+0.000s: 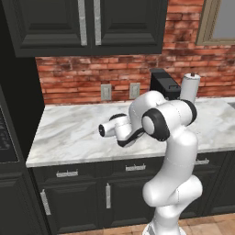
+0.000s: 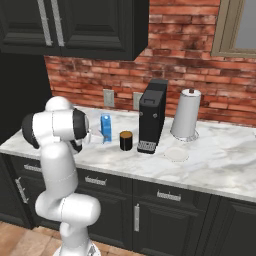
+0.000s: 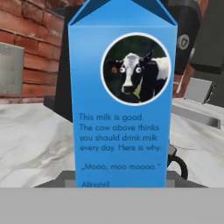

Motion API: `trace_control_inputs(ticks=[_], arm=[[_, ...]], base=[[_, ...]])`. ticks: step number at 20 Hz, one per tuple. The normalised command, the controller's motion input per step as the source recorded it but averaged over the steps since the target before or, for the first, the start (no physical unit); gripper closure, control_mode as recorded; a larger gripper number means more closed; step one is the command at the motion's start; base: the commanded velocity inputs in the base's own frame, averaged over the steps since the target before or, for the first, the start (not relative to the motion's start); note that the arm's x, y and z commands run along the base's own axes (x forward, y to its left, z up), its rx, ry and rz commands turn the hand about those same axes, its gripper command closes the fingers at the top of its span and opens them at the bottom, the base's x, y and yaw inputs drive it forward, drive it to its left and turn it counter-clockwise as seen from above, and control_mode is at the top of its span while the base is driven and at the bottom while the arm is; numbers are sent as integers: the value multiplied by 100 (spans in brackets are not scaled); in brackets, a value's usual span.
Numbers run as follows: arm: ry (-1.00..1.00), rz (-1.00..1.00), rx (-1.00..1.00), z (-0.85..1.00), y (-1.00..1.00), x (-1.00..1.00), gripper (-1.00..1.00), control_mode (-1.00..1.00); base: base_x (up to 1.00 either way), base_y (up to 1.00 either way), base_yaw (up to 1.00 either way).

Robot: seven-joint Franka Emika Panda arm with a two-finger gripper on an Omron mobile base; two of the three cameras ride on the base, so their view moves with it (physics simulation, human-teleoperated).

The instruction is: Take a sugar cube from the saucer and place it inside the coffee. Then, grab milk from the fridge and place it next to the coffee on the counter to sweeten the coffee.

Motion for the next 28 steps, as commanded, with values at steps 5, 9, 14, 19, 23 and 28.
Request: trace_control_inputs(ticks=[5, 9, 14, 19, 23, 28], arm=[[-6, -1, 0, -9, -24, 7, 100, -100], [-1, -1, 0, -5, -8, 13, -100, -100], [0, -6, 0, 0, 0, 5, -100, -100], [0, -7, 0, 0, 0, 0, -100, -100], [0, -7, 0, 2, 1, -1, -100, -100], [0, -10, 0, 0, 13, -9, -100, -100]], base=[[0, 0, 0], [0, 0, 0], [0, 0, 0], [0, 0, 0], [0, 0, 0], [0, 0, 0]])
